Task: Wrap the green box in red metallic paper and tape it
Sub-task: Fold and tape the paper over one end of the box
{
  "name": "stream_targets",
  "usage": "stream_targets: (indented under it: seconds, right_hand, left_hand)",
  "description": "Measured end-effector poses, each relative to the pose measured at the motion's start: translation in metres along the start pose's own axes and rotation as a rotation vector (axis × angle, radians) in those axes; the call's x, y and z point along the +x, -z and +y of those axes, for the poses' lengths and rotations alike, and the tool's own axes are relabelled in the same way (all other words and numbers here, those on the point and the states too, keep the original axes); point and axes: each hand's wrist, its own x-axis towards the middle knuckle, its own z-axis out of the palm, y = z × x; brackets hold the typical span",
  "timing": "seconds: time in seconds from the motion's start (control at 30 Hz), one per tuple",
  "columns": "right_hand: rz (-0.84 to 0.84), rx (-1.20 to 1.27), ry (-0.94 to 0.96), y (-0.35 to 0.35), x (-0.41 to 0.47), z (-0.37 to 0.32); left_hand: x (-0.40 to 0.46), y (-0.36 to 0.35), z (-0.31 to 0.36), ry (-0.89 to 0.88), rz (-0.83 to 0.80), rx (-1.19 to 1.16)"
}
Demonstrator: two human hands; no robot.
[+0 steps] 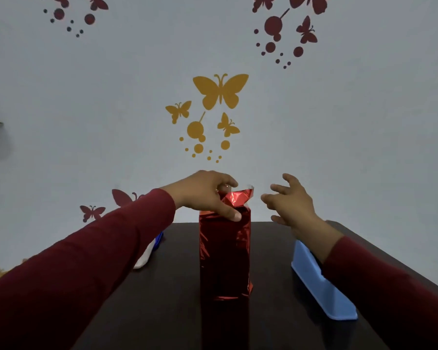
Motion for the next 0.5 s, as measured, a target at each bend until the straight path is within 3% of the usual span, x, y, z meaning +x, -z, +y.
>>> stream_targets:
  seconds: [0.17, 0.37, 0.5]
  right_hand:
    - [-0.133, 0.221, -0.223, -0.027, 0.01, 0.012]
    - [-0.184, 0.276, -0.285, -0.037, 0.018, 0.01]
    - [-0.19, 0.296, -0.315, -0.036, 0.017, 0.01]
  left_hand:
    - [0.019, 0.008, -0.002, -0.123, 0.151, -0.126]
    - [0.019, 0.025, 0.0, -0.237, 0.369, -0.287]
    - [0.032, 0.023, -0.001, -0.104, 0.161, -0.15]
